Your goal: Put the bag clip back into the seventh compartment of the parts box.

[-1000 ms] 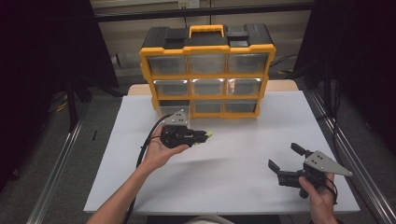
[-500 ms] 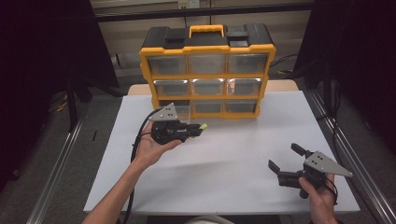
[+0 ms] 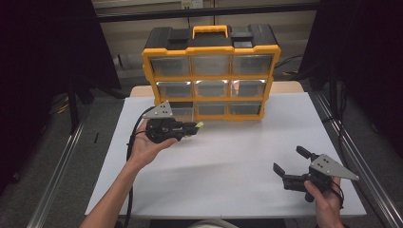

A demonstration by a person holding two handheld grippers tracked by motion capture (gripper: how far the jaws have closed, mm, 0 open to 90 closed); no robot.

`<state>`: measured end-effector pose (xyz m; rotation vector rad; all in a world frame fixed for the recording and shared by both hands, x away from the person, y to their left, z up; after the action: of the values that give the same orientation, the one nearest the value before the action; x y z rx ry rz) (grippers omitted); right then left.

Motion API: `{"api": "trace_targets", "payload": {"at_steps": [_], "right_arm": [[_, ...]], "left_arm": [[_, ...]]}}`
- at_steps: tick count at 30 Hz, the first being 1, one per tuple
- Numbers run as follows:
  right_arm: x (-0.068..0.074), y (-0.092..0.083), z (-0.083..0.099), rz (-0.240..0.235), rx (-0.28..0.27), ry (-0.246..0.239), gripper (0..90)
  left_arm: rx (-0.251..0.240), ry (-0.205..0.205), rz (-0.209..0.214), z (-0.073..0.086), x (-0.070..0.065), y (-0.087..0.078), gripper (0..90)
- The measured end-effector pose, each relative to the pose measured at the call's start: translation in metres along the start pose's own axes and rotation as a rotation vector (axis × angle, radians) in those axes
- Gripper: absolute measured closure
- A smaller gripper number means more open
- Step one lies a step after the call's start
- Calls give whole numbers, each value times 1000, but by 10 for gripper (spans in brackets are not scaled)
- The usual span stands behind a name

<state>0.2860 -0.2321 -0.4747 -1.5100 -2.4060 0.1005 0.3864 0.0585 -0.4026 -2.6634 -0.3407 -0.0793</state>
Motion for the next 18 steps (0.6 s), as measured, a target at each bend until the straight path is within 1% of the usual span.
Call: {"api": "trace_targets", "payload": {"at_steps": [1, 3, 4, 5, 7, 8, 9, 10, 11, 12, 13, 14, 16, 18], "right_arm": [[0, 0, 0, 2, 0, 0, 0], [0, 0, 0, 2, 0, 1, 0], [0, 0, 0, 2, 0, 0, 0], [0, 0, 0, 1, 0, -1, 0], [0, 0, 0, -3, 2, 2, 0], [0, 0, 0, -1, 0, 1, 0], [0, 0, 0, -3, 3, 1, 0], [0, 0, 0, -4, 5, 1, 0], [0, 0, 0, -3, 3, 0, 0], [0, 0, 0, -1, 0, 0, 0], [0, 0, 0, -1, 1, -1, 0], [1, 0, 0, -2, 1, -1, 0], [0, 0, 0, -2, -1, -1, 0], [0, -1, 0, -4, 1, 2, 0]], "left_arm": [[-9, 0, -2, -1, 1, -2, 784], [-7, 0, -3, -3, 4, -7, 785], [-5, 5, -17, -4, 6, -11, 785], [-25, 3, -19, -7, 7, -15, 785], [-20, 1, -37, -9, 11, -23, 785], [-39, -3, -38, -11, 12, -26, 785], [-42, -7, -40, -11, 13, -28, 785], [-34, -2, -47, -11, 15, -31, 785], [-51, -15, -46, -13, 16, -33, 785], [-48, -12, -50, -13, 18, -36, 785], [-58, -28, -50, -13, 19, -38, 785], [-47, -16, -51, -12, 21, -40, 785], [-30, -22, -70, -11, 25, -46, 785], [-32, -28, -74, -11, 28, -50, 785]]}}
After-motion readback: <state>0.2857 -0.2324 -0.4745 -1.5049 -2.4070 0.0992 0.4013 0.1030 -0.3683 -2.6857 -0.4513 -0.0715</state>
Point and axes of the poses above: each handheld gripper's, and its own axes: y roughly forward along the jaws, z roughly out of its underside, x roughly to its left, the point moved 10 cm from there along y, roughly forward along the jaws, and after that the axes turned 11 degrees about y, right-handed, at the moved point
